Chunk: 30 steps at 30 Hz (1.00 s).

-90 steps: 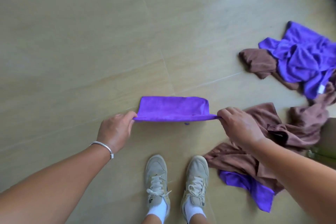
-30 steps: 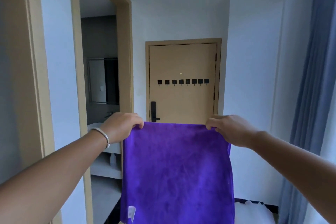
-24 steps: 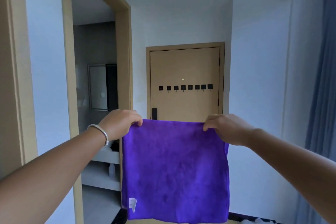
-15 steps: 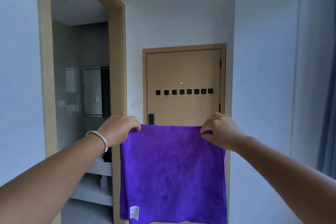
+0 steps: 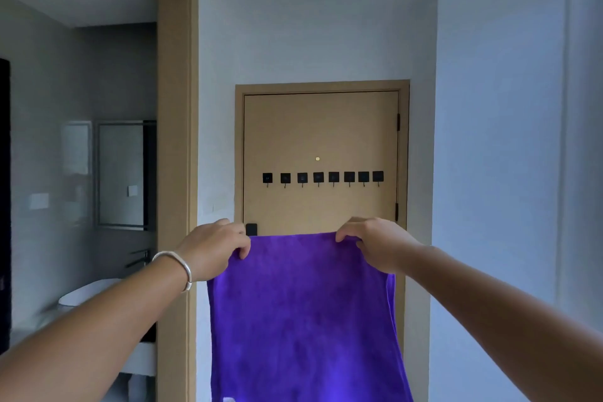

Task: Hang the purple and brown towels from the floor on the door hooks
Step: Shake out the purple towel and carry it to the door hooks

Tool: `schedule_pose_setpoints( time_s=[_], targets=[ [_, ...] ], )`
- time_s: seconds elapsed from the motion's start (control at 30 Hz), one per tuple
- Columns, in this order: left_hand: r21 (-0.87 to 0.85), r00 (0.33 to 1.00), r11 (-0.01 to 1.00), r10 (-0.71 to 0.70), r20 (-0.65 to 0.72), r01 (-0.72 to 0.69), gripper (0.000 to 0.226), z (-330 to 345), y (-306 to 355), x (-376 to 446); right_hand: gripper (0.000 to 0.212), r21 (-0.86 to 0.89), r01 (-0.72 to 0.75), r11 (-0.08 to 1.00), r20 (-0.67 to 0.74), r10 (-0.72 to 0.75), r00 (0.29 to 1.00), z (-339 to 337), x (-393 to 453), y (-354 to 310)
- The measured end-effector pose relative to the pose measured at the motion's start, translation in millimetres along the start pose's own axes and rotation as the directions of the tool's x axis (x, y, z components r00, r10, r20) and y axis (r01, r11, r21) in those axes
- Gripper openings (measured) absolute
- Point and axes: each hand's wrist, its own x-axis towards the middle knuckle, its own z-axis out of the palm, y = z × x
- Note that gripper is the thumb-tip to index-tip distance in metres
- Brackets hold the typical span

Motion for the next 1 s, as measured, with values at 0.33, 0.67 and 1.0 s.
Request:
schedule_pose_setpoints(
  time_s=[0.33,0.67,1.0],
  targets=[
    [-0.054,0.998,0.997,-0.055,-0.006,0.054,0.047,91,-80,87,0.048,-0.035,-0.024,0.999,-0.006,0.024,1.0,83,123,44],
    [-0.083,0.995,0.992,-0.098,-0.028,0.095,0.045,199,-154,202,0.049,-0.078,0.003,0.997,-0.065,-0.008,0.998,174,253,127],
    [-0.121,1.0,0.993,-0.006,0.028,0.01,0.056,290,-232,325,0.021,0.021,-0.015,1.0,-0.117,0.017,0.993,253,400,210]
  ],
)
